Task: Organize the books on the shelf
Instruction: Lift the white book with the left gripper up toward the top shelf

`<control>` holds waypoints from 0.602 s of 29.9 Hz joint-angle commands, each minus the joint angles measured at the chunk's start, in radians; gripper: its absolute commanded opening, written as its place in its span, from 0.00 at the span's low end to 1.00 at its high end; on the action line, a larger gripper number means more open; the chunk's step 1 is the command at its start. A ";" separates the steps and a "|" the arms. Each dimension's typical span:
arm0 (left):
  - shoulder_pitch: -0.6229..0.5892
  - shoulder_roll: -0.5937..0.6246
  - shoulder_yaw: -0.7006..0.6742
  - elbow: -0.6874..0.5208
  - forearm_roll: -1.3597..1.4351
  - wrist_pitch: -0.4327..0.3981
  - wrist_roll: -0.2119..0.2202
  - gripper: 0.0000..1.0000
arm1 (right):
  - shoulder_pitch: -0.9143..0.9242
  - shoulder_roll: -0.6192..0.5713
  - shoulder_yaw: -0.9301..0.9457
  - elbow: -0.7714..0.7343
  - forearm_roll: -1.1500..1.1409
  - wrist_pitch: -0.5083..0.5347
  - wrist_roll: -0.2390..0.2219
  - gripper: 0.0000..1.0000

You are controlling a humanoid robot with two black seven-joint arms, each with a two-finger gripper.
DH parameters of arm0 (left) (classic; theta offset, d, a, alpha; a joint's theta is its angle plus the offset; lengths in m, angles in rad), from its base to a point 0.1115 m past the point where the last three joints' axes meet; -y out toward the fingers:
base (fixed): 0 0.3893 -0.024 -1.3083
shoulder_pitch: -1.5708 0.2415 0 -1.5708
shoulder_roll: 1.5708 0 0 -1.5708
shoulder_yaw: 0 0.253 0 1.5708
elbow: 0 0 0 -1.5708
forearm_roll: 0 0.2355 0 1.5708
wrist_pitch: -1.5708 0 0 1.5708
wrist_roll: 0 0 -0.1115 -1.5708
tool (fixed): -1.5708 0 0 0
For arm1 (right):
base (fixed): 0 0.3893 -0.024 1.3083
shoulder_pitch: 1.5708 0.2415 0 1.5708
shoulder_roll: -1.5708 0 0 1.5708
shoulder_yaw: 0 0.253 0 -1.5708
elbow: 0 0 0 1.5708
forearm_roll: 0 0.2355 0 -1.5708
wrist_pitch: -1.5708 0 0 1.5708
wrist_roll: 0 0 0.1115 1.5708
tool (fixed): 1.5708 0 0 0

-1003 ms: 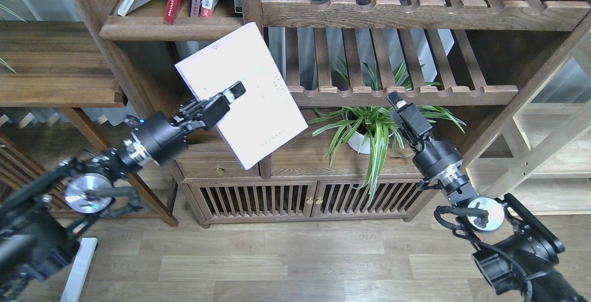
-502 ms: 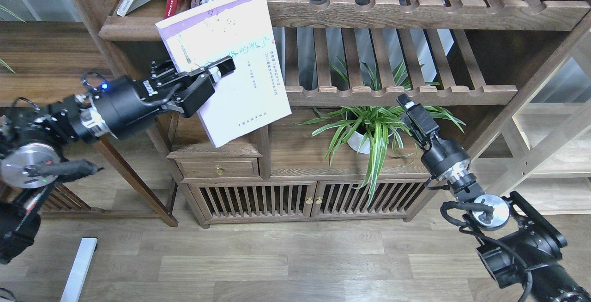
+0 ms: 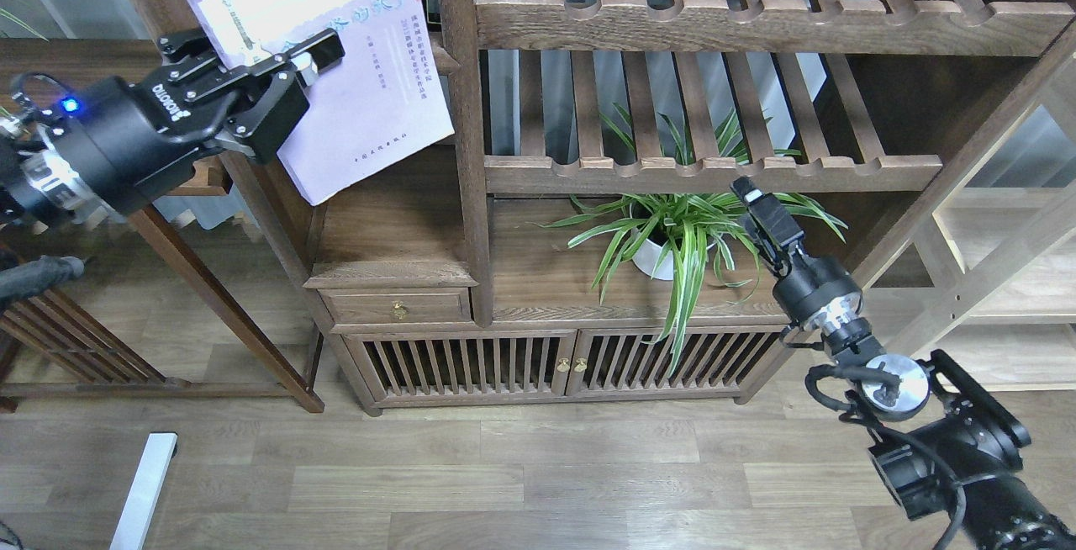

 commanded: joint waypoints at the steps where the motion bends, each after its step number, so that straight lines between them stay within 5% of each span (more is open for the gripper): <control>1: 0.026 -0.044 -0.036 -0.034 0.052 0.000 0.000 0.00 | 0.009 -0.002 0.001 -0.008 0.001 0.000 0.003 0.95; 10: 0.024 -0.254 -0.139 -0.034 0.237 0.000 -0.002 0.00 | 0.015 -0.010 0.007 -0.006 0.003 0.000 0.002 0.95; 18: 0.020 -0.280 -0.148 -0.036 0.286 0.013 -0.006 0.00 | 0.020 -0.008 0.012 -0.006 0.001 0.000 -0.001 0.95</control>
